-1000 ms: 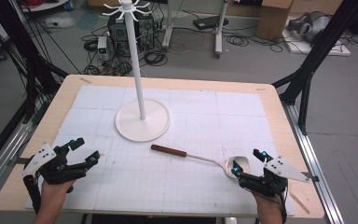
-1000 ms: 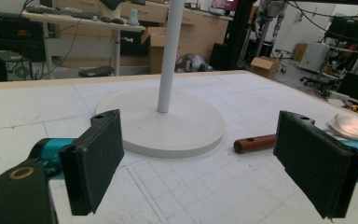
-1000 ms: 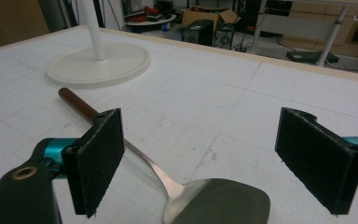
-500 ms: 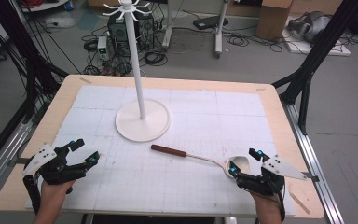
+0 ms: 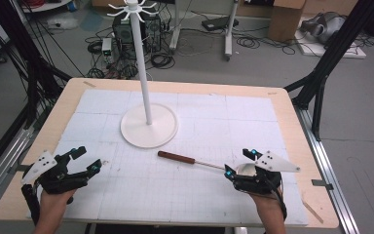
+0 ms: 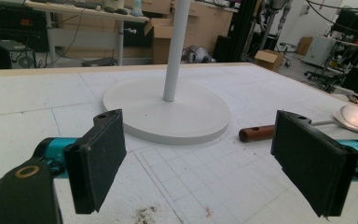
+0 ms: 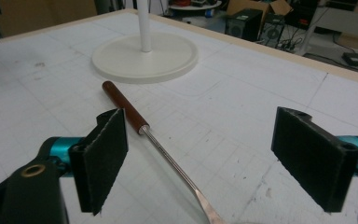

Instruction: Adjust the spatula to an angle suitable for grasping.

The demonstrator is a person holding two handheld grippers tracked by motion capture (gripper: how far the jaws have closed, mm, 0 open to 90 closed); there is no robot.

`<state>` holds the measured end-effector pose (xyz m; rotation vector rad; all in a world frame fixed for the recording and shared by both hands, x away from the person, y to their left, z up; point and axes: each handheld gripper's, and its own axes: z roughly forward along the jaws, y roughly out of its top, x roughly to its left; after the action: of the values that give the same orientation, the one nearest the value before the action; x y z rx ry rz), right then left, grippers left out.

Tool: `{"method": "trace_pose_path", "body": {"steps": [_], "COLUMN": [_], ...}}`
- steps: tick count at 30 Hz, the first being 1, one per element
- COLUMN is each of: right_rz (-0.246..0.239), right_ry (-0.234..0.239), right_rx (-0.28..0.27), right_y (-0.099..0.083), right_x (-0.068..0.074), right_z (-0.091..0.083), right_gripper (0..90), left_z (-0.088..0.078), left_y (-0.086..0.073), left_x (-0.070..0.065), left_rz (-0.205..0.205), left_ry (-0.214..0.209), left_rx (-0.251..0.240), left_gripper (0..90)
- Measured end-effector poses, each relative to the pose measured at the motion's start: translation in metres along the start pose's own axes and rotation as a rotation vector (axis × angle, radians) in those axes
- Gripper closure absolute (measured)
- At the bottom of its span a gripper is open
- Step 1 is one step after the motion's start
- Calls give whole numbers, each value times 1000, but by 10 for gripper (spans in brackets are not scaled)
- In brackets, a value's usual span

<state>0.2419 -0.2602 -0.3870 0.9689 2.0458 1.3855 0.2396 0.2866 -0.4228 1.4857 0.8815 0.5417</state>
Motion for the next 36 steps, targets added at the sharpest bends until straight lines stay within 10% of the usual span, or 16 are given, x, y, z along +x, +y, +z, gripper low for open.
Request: {"method": "trace_pose_path", "body": {"steps": [14,36], "right_rz": [-64,-166], "right_ry": [97,232], "right_rx": [177,544], "right_y": [12,3], "right_x": [-1,-16], "right_z": [41,90], "right_gripper": [544,551], "left_z": [2,4], "left_y": [-1,-2], "left_x": [0,1], "left_rz": [-3,-15], "left_ry": [-6,-9], "left_rx": [18,31], "left_gripper": [202,208]}}
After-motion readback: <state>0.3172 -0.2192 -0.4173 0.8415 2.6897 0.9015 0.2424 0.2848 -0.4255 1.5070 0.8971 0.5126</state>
